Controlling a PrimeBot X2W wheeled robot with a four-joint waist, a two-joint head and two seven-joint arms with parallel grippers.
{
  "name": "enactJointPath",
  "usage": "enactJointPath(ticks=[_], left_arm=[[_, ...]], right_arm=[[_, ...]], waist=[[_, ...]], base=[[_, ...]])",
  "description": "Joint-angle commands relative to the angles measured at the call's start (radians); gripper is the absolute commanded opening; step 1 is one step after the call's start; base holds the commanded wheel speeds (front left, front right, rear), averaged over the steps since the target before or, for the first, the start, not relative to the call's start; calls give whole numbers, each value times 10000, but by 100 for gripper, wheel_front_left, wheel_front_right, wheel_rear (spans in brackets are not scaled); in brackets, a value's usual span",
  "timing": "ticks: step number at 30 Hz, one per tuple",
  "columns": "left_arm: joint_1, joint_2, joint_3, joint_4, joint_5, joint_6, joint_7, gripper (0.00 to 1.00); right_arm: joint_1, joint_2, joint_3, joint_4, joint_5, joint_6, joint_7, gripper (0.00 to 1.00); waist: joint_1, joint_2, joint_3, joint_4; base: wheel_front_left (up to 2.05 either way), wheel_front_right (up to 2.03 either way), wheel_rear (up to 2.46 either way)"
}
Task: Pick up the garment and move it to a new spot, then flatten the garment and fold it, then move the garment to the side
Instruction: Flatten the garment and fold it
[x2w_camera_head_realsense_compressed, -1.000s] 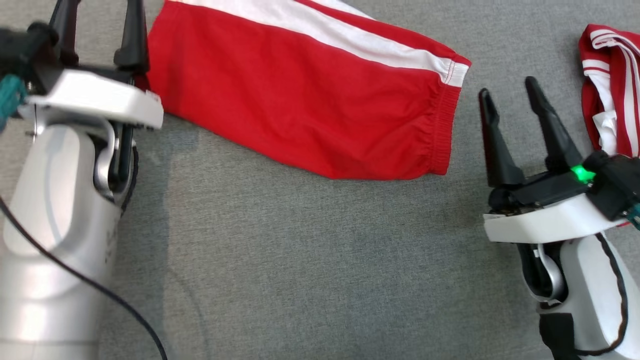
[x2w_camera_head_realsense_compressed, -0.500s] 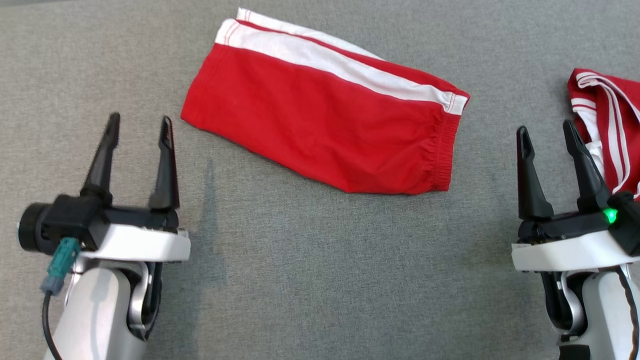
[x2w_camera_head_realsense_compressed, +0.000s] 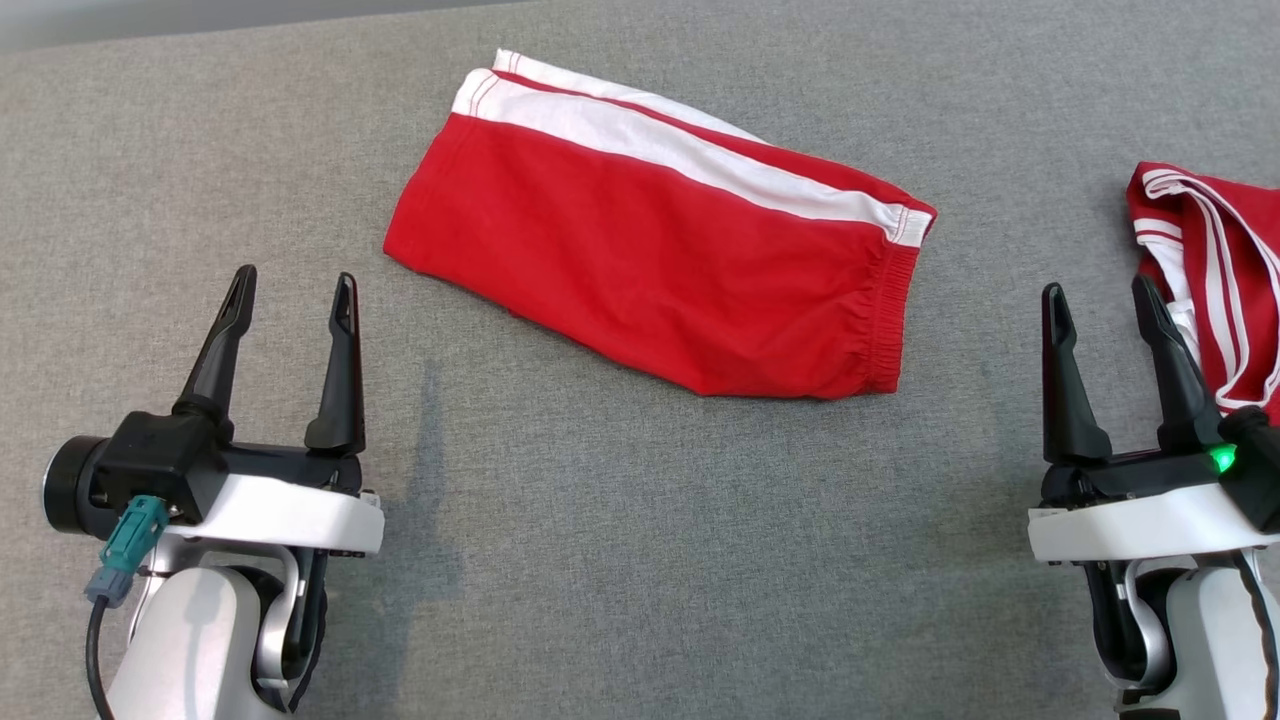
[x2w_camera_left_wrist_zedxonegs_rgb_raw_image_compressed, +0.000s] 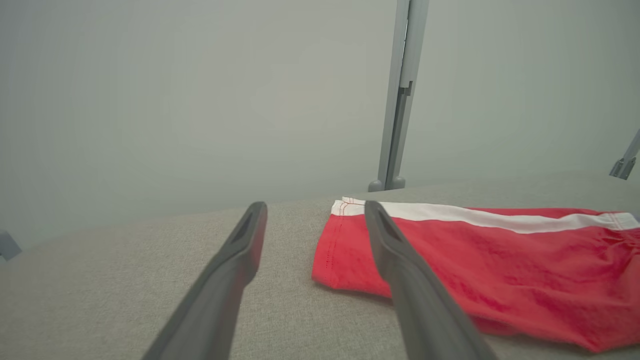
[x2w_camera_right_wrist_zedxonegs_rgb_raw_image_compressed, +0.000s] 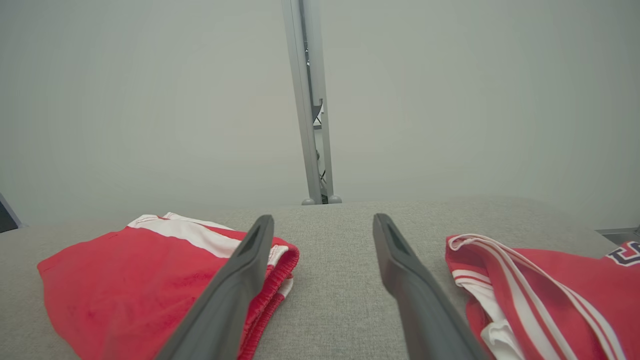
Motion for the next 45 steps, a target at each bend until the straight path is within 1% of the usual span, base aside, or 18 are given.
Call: enactJointPath(ticks=[1, 4, 7, 9, 10, 12, 16, 19, 22, 29, 31, 32, 33, 34, 37, 39, 45], left_arm=[[21, 66, -10, -34, -59, 42, 13, 100], [-237, 65, -34, -9, -87, 0, 64, 100], [-803, 125, -96, 56, -106, -133, 103, 100], [-1222, 185, -154, 206, -176, -300, 271, 100], [-1222, 185, -154, 206, -176, -300, 271, 100], [-1701, 234, -202, 509, -336, -524, 553, 100], [-2637, 244, -276, 1604, -860, -1071, 1331, 100], [-3306, 222, -268, 2615, -1327, -1452, 1717, 100], [-3894, 330, -343, 3636, -1597, -1717, 2024, 100], [-4701, 561, -611, 5703, -2198, -2027, 2765, 100], [-4747, 480, -762, 6060, -2520, -2073, 3023, 100], [-4787, 492, -873, 6152, -2613, -2101, 3128, 82], [-4814, 504, -988, 6219, -2735, -2114, 3208, 46], [-4823, 479, -1079, 6256, -2917, -2120, 3271, 0], [-4858, 624, -1441, 6204, -3226, -2125, 3250, 0], [-4803, 794, -1513, 6170, -3346, -2114, 3007, 0], [-3995, 706, -1268, 5839, -3742, -2107, 1939, 0]], right_arm=[[3, -9, -73, -9, 45, -4, -50, 100], [-15, 4, -125, -46, 53, -4, -51, 100], [-110, 15, -67, -113, 38, -4, -51, 100], [-184, 19, 1, -139, 59, -4, -51, 100], [-184, 19, 1, -139, 59, -4, -51, 100], [-254, 19, 85, -164, 77, -4, -51, 100], [-430, 25, 291, -139, 121, -4, -51, 100], [-565, 33, 407, -140, 159, -4, -51, 100], [-677, 34, 523, -138, 201, -4, -50, 100], [-818, 43, 610, -30, 469, -4, -50, 100], [-829, 40, 631, 13, 563, -4, -50, 100], [-835, 42, 644, 14, 603, -4, -50, 100], [-841, 42, 645, 21, 646, -4, -50, 100], [-837, 42, 645, 32, 675, -4, -50, 100], [-823, 41, 660, 69, 748, -4, -50, 100], [-825, 42, 666, 105, 778, -4, -50, 100], [-621, 41, 591, 235, 786, -4, -50, 100]], waist=[[0, 0, 15, 6], [0, 0, 73, 43], [0, 0, 228, 7], [0, 0, 344, -68], [0, 0, 344, -68], [0, 0, 477, -163], [0, 0, 780, -436], [0, 0, 1084, -642], [0, 0, 1310, -823], [0, 0, 1566, -1047], [0, 0, 1580, -1078], [0, 0, 1590, -1084], [0, 0, 1596, -1088], [0, 0, 1588, -1089], [0, 0, 1554, -1081], [0, 0, 1510, -1059], [0, 0, 1199, -850]], base=[[0, 0, 0], [0, 0, 0], [0, 0, 0], [0, 0, 0], [0, 0, 0], [0, 0, 0], [0, 0, 0], [0, 0, 0], [0, 0, 0], [0, 0, 0], [0, 0, 0], [0, 0, 0], [0, 0, 0], [0, 0, 0], [0, 0, 0], [0, 0, 0], [0, 0, 0]])
